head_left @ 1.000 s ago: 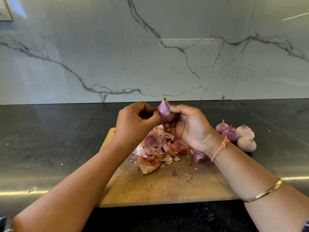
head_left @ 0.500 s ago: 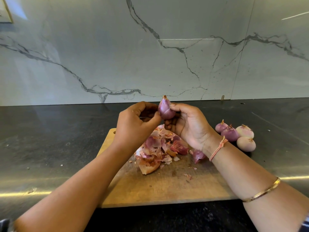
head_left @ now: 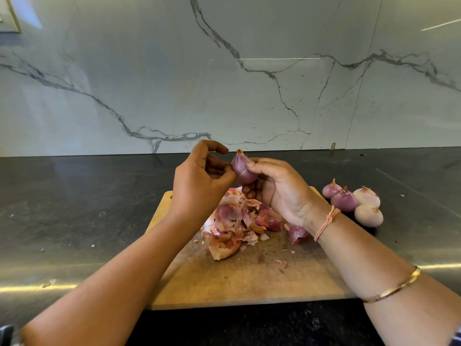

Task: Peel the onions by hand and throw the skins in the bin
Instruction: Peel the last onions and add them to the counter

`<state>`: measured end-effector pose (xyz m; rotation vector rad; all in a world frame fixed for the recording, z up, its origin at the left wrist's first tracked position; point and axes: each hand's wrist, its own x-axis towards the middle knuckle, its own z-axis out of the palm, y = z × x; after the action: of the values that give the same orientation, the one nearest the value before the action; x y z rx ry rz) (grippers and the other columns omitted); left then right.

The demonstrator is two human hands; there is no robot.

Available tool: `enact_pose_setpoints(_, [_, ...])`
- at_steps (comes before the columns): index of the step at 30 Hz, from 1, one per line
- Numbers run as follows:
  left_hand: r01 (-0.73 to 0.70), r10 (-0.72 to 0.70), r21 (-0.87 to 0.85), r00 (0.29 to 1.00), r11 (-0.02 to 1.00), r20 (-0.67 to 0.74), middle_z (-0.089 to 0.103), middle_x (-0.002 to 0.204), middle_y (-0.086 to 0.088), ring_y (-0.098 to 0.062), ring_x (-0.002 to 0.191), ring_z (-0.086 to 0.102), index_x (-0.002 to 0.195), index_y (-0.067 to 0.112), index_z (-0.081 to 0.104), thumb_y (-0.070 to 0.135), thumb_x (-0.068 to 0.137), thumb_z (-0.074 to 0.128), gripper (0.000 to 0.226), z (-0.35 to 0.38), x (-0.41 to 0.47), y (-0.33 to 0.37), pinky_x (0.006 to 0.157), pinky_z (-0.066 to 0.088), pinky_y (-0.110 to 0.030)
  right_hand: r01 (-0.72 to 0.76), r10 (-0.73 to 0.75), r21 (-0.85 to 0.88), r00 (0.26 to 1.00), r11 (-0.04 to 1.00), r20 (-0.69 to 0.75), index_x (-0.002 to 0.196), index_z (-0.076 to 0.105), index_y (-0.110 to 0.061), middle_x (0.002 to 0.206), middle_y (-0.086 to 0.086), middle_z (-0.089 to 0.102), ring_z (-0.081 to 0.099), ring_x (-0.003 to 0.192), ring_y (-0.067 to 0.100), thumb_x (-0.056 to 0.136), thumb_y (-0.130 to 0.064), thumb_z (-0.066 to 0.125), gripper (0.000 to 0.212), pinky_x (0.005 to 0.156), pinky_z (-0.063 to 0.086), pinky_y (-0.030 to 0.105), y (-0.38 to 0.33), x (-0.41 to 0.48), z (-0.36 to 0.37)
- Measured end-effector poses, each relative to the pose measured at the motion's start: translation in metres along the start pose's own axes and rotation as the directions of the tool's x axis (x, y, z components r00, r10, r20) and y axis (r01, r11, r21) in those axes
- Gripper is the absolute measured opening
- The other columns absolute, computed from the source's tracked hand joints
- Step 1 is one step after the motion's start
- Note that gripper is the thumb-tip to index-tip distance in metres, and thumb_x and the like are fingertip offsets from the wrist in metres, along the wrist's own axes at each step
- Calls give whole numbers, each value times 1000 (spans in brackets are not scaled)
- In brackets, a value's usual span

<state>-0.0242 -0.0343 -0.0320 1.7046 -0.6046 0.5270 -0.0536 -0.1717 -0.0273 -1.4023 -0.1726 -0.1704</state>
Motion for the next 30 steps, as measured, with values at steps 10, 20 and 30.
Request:
enact_pose_setpoints(10, [79,-79,-25,997,997,4,68,74,0,-15,63,65,89,29,46,15,80,72,31,0,3,0,61,54,-30,-16,15,89,1000,996,20,102,59,-11,87,7,62,60,69,14,96,-11,46,14,59,50,22,-1,1,2])
enact_pose_setpoints(20, [69,-69,19,998,997,-12,63,71,2,-4,58,58,85,29,47,9,82,68,29,0,5,-3,58,51,-22,13,-13,8,999,1000,-32,95,54,-8,78,8,54,49,55,11,88,-8,59,9,50,37,22,1,1,2])
enact_pose_setpoints(30, [65,-65,5,998,998,24,65,70,9,-7,66,61,78,24,63,4,83,61,21,-2,3,-1,67,55,-27,2,0,94,1000,996,-24,90,57,-5,74,10,58,56,53,14,66,-22,61,29,49,47,22,-3,1,-1])
